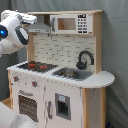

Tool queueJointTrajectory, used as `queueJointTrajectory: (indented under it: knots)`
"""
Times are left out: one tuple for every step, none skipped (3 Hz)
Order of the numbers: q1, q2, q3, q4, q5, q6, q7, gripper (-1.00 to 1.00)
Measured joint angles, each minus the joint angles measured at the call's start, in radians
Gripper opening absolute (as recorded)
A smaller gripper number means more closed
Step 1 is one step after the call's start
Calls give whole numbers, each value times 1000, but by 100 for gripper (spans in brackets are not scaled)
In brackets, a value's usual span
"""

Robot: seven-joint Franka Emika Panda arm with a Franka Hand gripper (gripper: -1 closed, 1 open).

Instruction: Play with the kitchen

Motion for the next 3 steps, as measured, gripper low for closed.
queueJointTrajectory:
  knots:
    - [-80,-39,38,29,2,5,76,100]
    - [-146,-82,63,50,7,5,148,100]
    - [-213,-135,87,73,9,5,234,100]
